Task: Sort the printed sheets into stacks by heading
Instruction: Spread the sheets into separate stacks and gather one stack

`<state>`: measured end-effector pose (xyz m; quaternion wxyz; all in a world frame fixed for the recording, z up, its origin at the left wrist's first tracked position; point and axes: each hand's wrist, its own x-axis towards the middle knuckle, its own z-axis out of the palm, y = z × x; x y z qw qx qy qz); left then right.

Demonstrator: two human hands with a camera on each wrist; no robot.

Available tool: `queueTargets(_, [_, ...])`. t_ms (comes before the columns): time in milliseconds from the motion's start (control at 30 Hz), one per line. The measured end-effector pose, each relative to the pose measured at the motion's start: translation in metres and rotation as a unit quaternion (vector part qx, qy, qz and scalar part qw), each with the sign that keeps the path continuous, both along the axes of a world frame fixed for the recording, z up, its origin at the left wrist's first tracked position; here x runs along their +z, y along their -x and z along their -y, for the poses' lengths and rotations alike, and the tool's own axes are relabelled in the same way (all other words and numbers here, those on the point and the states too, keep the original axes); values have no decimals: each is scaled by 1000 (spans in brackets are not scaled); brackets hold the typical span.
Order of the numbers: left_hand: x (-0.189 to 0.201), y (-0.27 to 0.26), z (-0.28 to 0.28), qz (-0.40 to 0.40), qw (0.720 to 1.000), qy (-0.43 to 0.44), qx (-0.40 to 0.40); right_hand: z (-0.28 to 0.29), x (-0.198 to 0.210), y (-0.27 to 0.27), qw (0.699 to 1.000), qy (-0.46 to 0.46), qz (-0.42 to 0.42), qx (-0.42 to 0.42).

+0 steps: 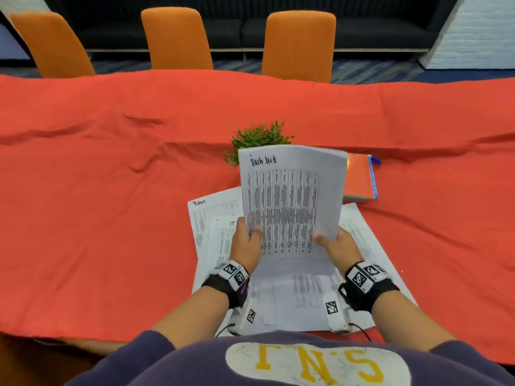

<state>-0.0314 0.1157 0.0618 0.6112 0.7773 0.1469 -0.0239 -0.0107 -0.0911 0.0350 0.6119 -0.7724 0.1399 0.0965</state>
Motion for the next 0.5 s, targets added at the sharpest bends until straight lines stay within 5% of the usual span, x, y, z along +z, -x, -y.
queueTargets(167, [5,-10,-121,-22,995,-55,81,-120,-4,-24,999,-20,-8,50])
queueTargets(500, [-47,42,-316,-252,943,-147,161,-313,-53,0,956,126,-78,252])
